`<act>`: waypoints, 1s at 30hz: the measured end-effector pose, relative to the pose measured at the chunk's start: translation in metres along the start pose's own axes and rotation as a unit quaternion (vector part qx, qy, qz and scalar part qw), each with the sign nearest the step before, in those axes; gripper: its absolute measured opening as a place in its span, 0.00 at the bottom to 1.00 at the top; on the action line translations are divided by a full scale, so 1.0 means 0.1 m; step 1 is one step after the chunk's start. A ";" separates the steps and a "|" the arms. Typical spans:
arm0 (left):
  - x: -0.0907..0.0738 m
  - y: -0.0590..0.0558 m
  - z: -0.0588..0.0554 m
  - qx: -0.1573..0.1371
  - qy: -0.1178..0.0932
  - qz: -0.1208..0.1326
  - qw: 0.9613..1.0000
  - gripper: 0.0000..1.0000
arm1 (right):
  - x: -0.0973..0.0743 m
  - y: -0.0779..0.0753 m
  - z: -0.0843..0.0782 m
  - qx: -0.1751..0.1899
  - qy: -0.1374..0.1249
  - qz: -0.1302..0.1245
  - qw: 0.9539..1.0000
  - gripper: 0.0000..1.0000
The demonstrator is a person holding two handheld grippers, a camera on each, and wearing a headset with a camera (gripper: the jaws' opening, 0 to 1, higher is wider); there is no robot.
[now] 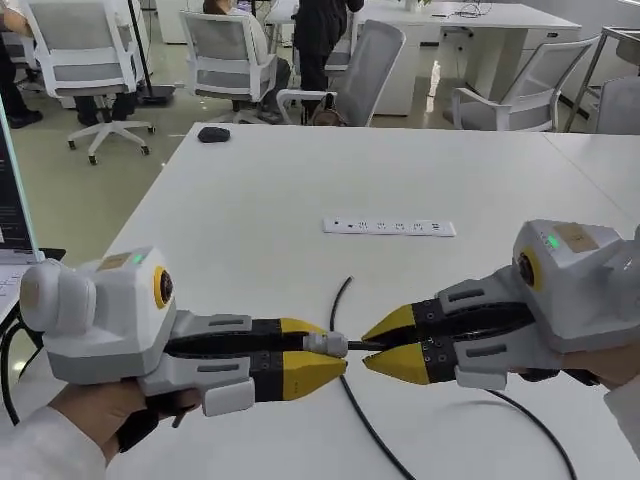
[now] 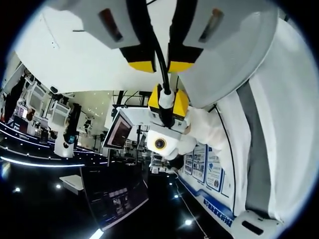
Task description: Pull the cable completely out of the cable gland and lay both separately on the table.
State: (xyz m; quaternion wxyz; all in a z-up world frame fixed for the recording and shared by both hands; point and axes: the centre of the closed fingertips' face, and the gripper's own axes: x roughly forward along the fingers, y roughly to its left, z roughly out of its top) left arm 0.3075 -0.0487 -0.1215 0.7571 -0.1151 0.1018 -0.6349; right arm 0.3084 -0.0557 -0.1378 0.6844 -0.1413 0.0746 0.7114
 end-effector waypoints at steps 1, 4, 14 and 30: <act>0.00 0.00 0.00 0.000 0.001 0.000 1.000 0.17 | 0.00 0.00 0.00 -0.001 0.000 0.000 1.000 0.07; 0.00 0.01 0.01 0.000 -0.001 0.001 1.000 0.17 | 0.00 0.00 0.01 -0.007 0.000 -0.002 1.000 0.07; -0.02 0.04 0.00 -0.002 0.000 0.002 1.000 0.17 | -0.02 -0.02 -0.01 -0.010 0.003 -0.006 1.000 0.06; -0.19 0.09 -0.04 -0.008 0.003 0.017 1.000 0.17 | -0.24 -0.11 -0.19 0.018 0.006 -0.038 0.999 0.07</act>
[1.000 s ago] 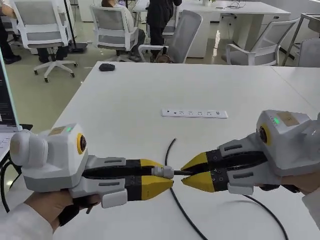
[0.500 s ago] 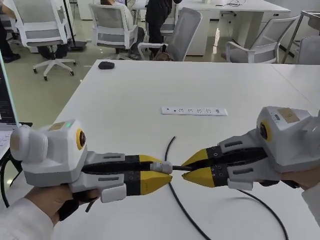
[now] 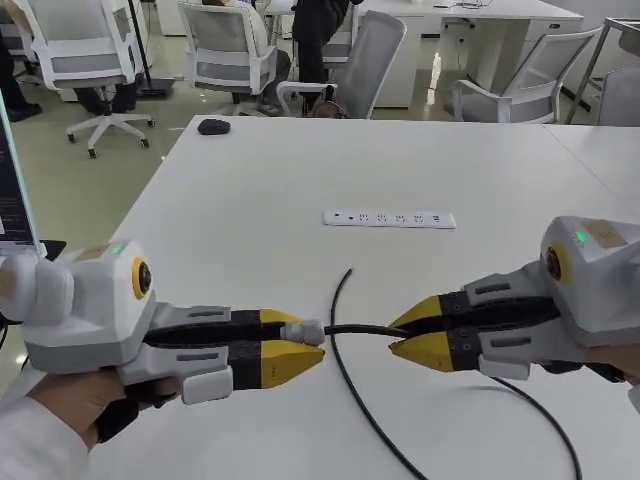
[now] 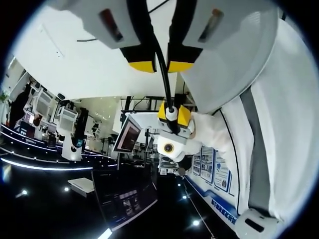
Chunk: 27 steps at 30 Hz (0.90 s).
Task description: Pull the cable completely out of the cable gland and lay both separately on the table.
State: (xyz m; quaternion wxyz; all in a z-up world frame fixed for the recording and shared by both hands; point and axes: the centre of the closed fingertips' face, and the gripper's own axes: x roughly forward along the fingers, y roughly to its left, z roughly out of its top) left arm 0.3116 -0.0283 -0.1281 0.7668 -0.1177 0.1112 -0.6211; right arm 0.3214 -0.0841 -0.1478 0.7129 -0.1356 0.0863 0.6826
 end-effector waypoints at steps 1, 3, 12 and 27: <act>-0.01 0.00 0.00 0.000 -0.001 0.000 1.000 0.17 | -0.01 0.00 0.00 0.001 -0.001 -0.001 1.000 0.07; 0.00 0.00 0.01 0.000 -0.001 0.000 1.000 0.17 | -0.02 0.00 -0.01 0.004 -0.002 -0.004 1.000 0.07; 0.04 0.00 0.01 0.002 0.002 -0.003 1.000 0.17 | -0.04 0.00 -0.04 0.013 -0.006 -0.008 1.000 0.07; 0.07 -0.07 0.03 0.009 0.006 -0.013 1.000 0.17 | -0.03 0.02 -0.09 0.021 0.000 -0.007 1.000 0.08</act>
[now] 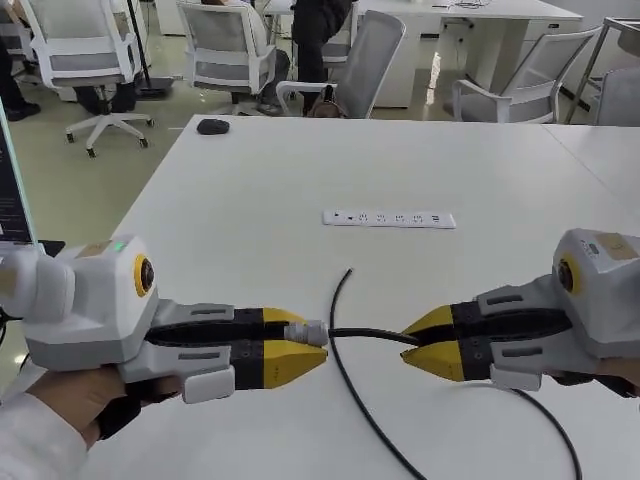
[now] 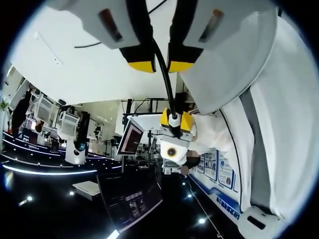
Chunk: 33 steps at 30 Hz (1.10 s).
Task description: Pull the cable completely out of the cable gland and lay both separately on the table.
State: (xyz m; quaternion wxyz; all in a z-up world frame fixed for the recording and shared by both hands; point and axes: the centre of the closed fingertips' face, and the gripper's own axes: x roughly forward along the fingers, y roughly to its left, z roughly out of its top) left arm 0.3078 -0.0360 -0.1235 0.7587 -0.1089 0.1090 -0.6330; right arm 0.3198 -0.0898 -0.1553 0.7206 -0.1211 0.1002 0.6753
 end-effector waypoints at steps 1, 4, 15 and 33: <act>0.01 -0.01 0.00 0.002 0.001 -0.002 1.000 0.17 | 0.00 0.00 0.00 0.000 0.001 0.000 1.000 0.08; 0.03 -0.03 0.00 0.003 0.003 -0.006 1.000 0.17 | 0.00 0.00 0.00 0.001 0.000 -0.002 1.000 0.10; 0.15 -0.08 -0.01 0.008 0.011 -0.020 1.000 0.17 | 0.16 0.08 0.23 -0.024 -0.010 0.015 1.000 0.25; 0.15 -0.11 0.01 0.007 0.007 -0.021 1.000 0.17 | 0.27 0.20 0.25 -0.045 0.000 0.043 0.998 0.06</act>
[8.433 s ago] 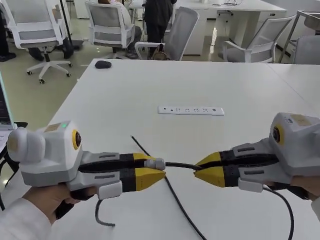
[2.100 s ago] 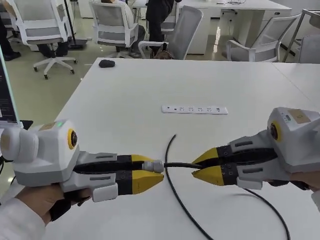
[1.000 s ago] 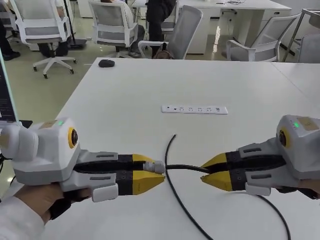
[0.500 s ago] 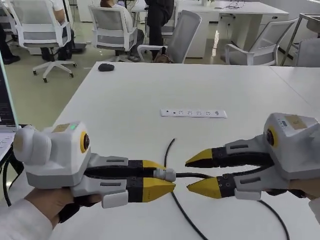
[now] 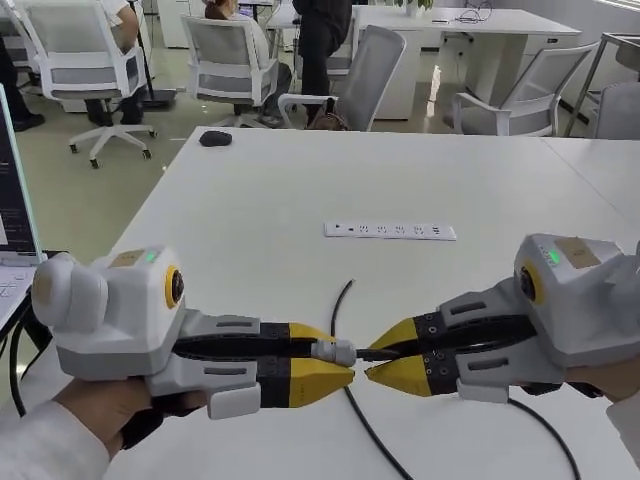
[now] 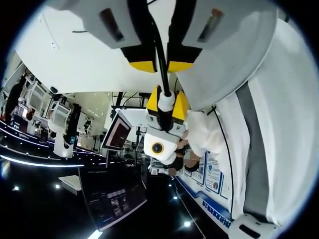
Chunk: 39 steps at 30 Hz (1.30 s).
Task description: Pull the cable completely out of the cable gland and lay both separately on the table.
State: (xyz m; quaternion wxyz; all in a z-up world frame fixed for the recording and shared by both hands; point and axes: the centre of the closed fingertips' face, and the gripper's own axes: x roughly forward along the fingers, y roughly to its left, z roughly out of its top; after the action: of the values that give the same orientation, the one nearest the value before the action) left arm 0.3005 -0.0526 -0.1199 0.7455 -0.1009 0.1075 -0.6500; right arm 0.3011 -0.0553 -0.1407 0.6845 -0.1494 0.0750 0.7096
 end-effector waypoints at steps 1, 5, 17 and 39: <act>0.00 0.00 0.00 0.000 -0.001 0.000 1.000 0.17 | 0.00 0.00 0.00 -0.001 -0.001 -0.001 1.000 0.06; 0.00 0.00 0.01 -0.002 -0.003 0.000 1.000 0.17 | -0.01 -0.01 0.01 -0.003 -0.002 -0.004 1.000 0.05; -0.08 0.03 0.02 -0.006 -0.008 0.007 1.000 0.17 | -0.13 -0.06 -0.05 0.006 0.000 -0.023 1.000 0.06; -0.18 0.06 -0.04 -0.011 -0.004 0.018 1.000 0.17 | -0.34 -0.09 -0.25 0.033 0.006 -0.052 0.998 0.06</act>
State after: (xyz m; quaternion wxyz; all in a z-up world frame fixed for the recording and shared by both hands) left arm 0.3026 -0.0345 -0.1247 0.7561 -0.1096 0.1132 -0.6352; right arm 0.3138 -0.0952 -0.1524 0.7243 -0.1350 0.0947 0.6694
